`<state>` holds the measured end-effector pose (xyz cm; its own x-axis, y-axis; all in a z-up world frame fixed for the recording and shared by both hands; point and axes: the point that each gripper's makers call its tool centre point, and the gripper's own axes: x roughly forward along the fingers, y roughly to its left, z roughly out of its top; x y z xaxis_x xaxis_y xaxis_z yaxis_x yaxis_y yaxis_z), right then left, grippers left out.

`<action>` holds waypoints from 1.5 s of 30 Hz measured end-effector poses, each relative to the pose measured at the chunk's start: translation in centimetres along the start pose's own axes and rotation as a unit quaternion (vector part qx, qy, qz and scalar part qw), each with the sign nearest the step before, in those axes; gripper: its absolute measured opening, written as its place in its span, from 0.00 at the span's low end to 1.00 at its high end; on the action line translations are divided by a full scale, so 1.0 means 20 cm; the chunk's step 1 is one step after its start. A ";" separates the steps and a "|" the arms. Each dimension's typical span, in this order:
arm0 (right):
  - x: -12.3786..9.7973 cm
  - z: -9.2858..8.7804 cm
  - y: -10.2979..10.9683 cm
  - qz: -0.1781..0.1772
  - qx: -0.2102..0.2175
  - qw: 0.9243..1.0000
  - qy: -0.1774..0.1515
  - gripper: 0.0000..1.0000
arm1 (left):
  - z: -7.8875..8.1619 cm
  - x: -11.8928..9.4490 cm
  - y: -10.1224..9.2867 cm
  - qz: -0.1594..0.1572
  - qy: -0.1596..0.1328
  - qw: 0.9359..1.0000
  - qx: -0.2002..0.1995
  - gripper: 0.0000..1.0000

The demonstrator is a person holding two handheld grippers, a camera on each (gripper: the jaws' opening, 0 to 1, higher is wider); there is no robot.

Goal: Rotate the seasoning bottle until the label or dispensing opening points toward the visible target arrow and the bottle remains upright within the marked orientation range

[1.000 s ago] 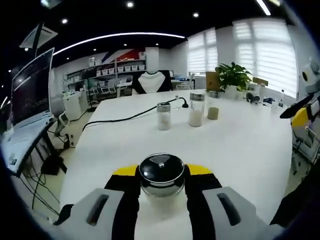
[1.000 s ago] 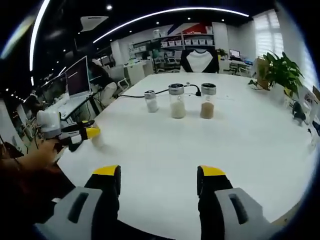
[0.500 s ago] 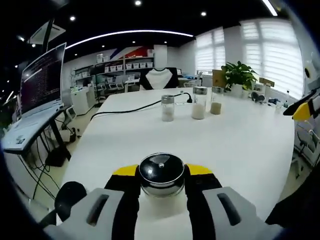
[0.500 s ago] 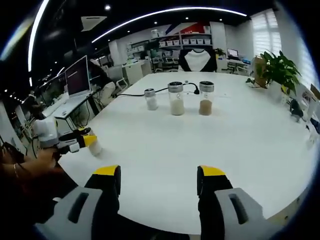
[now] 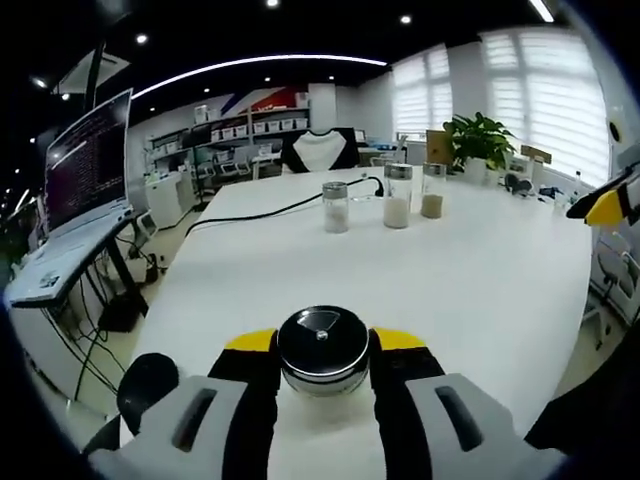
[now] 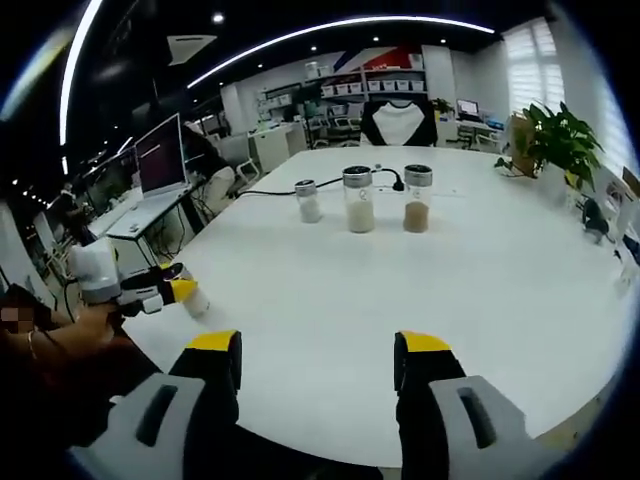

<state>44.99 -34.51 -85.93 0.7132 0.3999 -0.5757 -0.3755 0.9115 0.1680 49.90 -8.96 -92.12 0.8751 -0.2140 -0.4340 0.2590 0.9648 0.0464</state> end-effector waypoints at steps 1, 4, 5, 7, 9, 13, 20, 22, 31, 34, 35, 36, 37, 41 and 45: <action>0.00 0.00 0.00 0.000 0.001 1.000 -0.001 0.61 | 0.00 0.00 0.00 0.000 0.002 1.000 0.004 0.37; 0.00 0.02 -0.01 0.000 0.005 1.000 -0.006 0.61 | -0.01 -0.02 0.00 0.001 0.017 1.000 0.023 0.37; -0.01 0.02 -0.01 0.000 0.006 1.000 -0.007 0.61 | 0.00 -0.02 0.00 0.000 0.018 0.999 0.029 0.37; -0.01 0.03 -0.01 0.001 0.008 1.000 -0.010 0.61 | 0.01 -0.04 0.01 -0.003 0.017 0.999 0.032 0.37; 0.00 0.03 -0.02 0.001 0.010 1.000 -0.011 0.61 | 0.01 -0.06 0.01 -0.008 0.020 0.999 0.039 0.37; 0.00 0.03 -0.03 0.003 0.014 1.000 -0.016 0.61 | 0.02 -0.09 0.02 -0.010 0.028 0.999 0.041 0.38; 0.00 0.05 -0.05 0.003 0.018 1.000 -0.021 0.61 | 0.02 -0.11 0.03 -0.002 0.079 0.995 0.068 0.37; 0.00 0.05 -0.06 0.002 0.019 1.000 -0.022 0.61 | 0.02 -0.10 0.02 -0.004 0.088 0.995 0.053 0.36; -0.01 0.08 -0.11 -0.004 0.027 0.999 -0.031 0.60 | 0.02 -0.08 0.01 -0.018 0.114 0.992 0.053 0.33; -0.02 0.08 -0.13 -0.006 0.031 0.999 -0.031 0.60 | 0.02 -0.07 0.00 -0.050 0.120 0.989 0.071 0.33; -0.02 0.08 -0.13 -0.007 0.031 0.999 -0.031 0.60 | 0.02 -0.07 -0.01 -0.070 0.122 0.986 0.090 0.33; -0.02 0.08 -0.14 -0.007 0.032 0.999 -0.029 0.60 | 0.02 -0.07 -0.02 -0.088 0.124 0.983 0.100 0.33; -0.02 0.07 -0.14 -0.008 0.032 0.999 -0.028 0.60 | 0.02 -0.07 -0.02 -0.100 0.126 0.981 0.106 0.33; -0.01 0.06 -0.16 -0.008 0.033 0.999 -0.022 0.60 | 0.01 -0.09 -0.06 -0.192 0.130 0.957 0.173 0.33; 0.00 0.06 -0.17 -0.007 0.031 0.999 -0.019 0.60 | -0.01 -0.12 -0.09 -0.273 0.143 0.915 0.261 0.33</action>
<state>46.95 -37.59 -85.53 0.7400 0.3894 -0.5484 -0.3289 0.9207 0.2099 47.18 -10.22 -91.42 0.4344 -0.5219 -0.7341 0.8504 0.5063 0.1432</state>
